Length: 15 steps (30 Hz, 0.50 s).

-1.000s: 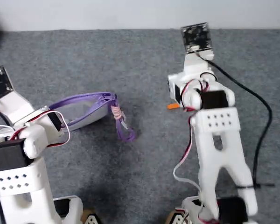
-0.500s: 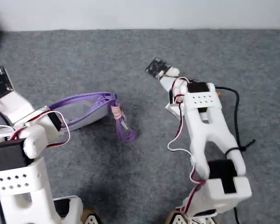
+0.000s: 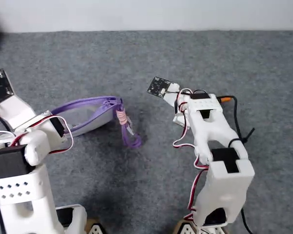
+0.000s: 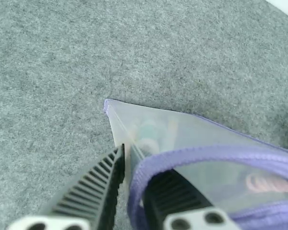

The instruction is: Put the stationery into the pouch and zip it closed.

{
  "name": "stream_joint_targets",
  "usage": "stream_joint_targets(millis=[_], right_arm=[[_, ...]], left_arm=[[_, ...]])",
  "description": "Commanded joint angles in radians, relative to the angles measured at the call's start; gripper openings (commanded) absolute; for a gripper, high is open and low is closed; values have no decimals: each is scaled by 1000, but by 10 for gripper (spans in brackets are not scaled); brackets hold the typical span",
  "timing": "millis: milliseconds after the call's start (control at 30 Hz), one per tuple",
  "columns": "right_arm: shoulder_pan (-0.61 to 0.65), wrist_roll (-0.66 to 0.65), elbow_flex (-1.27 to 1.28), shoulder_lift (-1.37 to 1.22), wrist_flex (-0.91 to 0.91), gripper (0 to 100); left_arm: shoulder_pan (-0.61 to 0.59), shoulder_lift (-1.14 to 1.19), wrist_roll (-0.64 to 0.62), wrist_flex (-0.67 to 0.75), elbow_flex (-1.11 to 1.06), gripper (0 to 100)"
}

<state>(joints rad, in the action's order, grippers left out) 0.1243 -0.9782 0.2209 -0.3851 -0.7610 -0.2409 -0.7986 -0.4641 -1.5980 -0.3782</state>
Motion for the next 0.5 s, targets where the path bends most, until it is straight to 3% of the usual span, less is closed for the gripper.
stream_joint_targets(millis=[0, 100, 300, 467], right_arm=[[-13, -14, -74, -30, 16, 132], [-13, -14, -95, -38, -8, 2], [-12, 12, -199, -36, -263, 35], [-10, 196, -302, 4, -414, 9]], left_arm=[[-6, 2, -14, 29, 16, 12], [-6, -3, -14, 29, 16, 12], [-3, 2, -14, 29, 16, 12], [0, 2, -14, 31, 16, 12]])
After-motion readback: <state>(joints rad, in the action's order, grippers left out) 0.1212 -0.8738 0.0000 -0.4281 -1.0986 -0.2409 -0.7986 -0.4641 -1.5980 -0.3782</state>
